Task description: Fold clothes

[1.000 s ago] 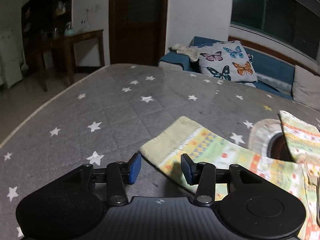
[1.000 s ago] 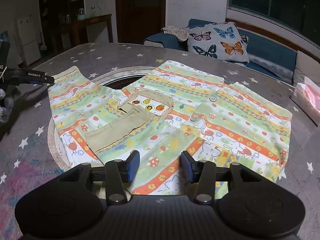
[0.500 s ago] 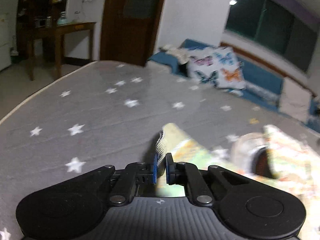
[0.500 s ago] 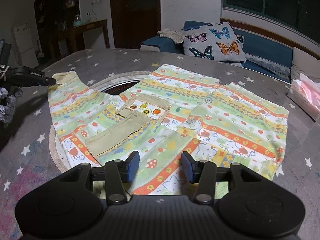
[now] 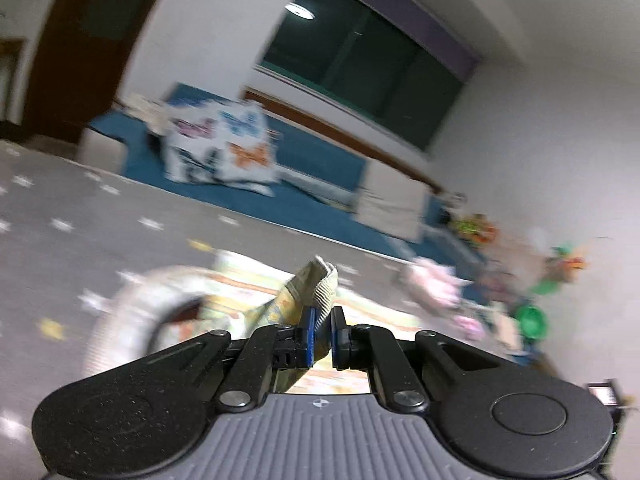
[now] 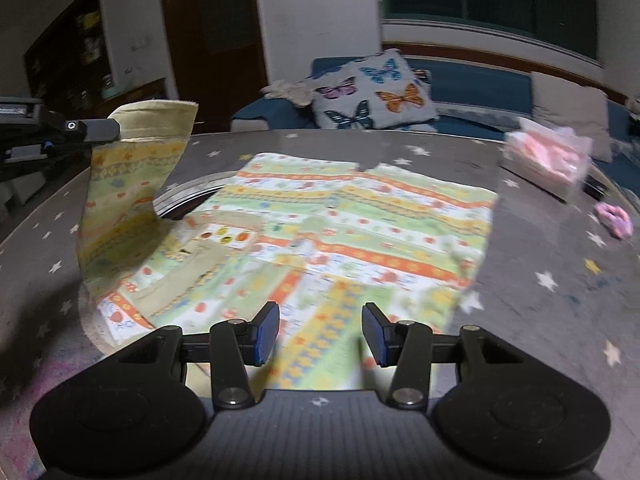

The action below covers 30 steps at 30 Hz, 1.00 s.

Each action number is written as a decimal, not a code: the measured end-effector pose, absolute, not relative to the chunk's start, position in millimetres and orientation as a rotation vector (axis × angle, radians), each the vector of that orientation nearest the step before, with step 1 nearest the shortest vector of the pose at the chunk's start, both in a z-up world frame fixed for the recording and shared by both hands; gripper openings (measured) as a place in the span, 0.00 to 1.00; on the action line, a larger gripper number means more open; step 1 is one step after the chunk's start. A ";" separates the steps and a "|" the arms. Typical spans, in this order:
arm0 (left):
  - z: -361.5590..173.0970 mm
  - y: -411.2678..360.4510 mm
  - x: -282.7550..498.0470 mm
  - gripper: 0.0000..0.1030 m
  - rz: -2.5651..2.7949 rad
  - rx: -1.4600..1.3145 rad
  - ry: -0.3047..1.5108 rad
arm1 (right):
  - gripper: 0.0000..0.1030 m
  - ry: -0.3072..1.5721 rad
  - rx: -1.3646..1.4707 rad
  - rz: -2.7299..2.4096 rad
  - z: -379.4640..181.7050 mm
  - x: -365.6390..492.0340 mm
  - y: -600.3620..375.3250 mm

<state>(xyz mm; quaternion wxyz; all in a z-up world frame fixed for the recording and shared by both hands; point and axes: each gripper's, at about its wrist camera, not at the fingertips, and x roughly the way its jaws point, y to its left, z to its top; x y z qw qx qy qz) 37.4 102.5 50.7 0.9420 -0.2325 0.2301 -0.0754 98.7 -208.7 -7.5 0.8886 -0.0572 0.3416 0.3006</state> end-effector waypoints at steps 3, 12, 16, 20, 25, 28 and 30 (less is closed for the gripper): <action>44.2 67.9 44.8 0.08 -0.240 -0.452 0.488 | 0.45 0.710 -0.094 0.589 -6.7 99.3 -224.9; -5.4 7.6 62.2 0.12 -0.356 -0.306 0.672 | 0.44 0.720 -0.033 0.518 -9.9 103.1 -255.4; -9.2 10.4 54.6 0.31 -0.366 -0.269 0.678 | 0.43 0.735 0.005 0.534 -10.4 108.3 -253.3; -1.3 27.9 44.4 0.40 -0.331 -0.218 0.635 | 0.38 0.754 0.014 0.569 -14.3 112.3 -239.2; -4.1 68.1 44.3 0.38 -0.176 -0.181 0.642 | 0.34 0.777 -0.001 0.598 -23.4 116.6 -220.3; -13.3 88.6 46.3 0.35 -0.092 -0.161 0.669 | 0.34 0.772 -0.020 0.610 -24.9 116.9 -210.3; -21.8 97.2 49.5 0.29 -0.060 -0.143 0.690 | 0.34 0.762 -0.052 0.612 -25.7 115.8 -203.8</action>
